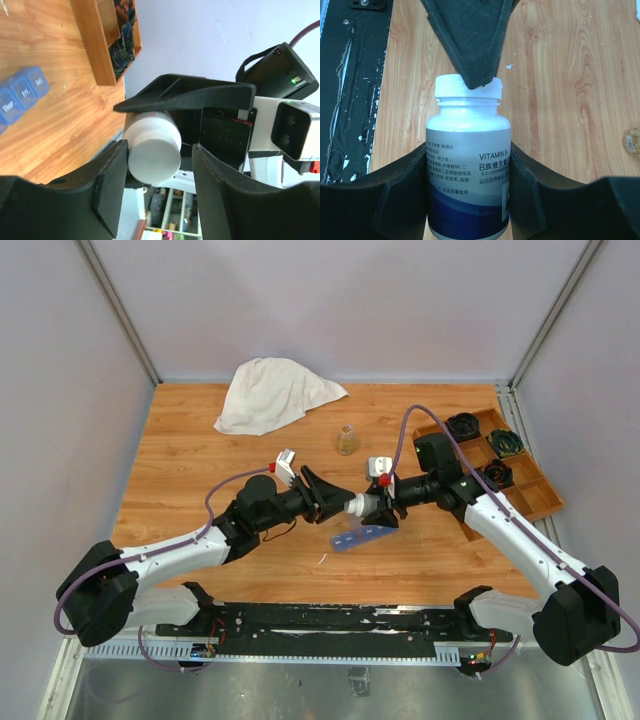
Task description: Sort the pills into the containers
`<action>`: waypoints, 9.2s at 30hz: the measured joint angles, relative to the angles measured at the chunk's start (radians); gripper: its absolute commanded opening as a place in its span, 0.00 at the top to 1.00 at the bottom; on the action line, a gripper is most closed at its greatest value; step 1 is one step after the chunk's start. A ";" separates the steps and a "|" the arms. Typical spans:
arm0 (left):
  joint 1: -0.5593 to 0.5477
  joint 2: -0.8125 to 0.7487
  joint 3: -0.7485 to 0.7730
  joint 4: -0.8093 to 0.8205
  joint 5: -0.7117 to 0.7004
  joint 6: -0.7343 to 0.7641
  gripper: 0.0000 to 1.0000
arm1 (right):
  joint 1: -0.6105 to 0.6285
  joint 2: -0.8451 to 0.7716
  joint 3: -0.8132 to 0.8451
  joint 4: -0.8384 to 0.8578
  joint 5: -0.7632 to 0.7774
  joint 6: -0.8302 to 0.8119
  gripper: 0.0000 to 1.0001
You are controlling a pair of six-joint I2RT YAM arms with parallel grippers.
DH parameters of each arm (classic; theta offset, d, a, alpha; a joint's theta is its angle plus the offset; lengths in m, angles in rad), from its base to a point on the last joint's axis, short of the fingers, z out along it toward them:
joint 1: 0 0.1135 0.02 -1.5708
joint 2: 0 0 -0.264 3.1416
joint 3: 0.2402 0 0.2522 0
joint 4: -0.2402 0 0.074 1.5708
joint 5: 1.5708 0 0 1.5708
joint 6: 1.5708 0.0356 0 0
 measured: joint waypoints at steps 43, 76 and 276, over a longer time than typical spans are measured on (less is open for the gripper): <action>0.011 -0.269 -0.246 0.296 0.299 1.550 0.01 | 0.000 0.004 0.000 -0.042 -0.026 -0.019 0.99; 0.011 0.013 0.024 0.044 0.452 1.908 0.61 | 0.000 0.011 0.000 -0.046 -0.034 -0.032 0.99; -0.203 -0.120 0.078 0.103 -0.232 0.535 0.22 | -0.115 -0.141 -0.128 0.564 -0.380 0.656 1.00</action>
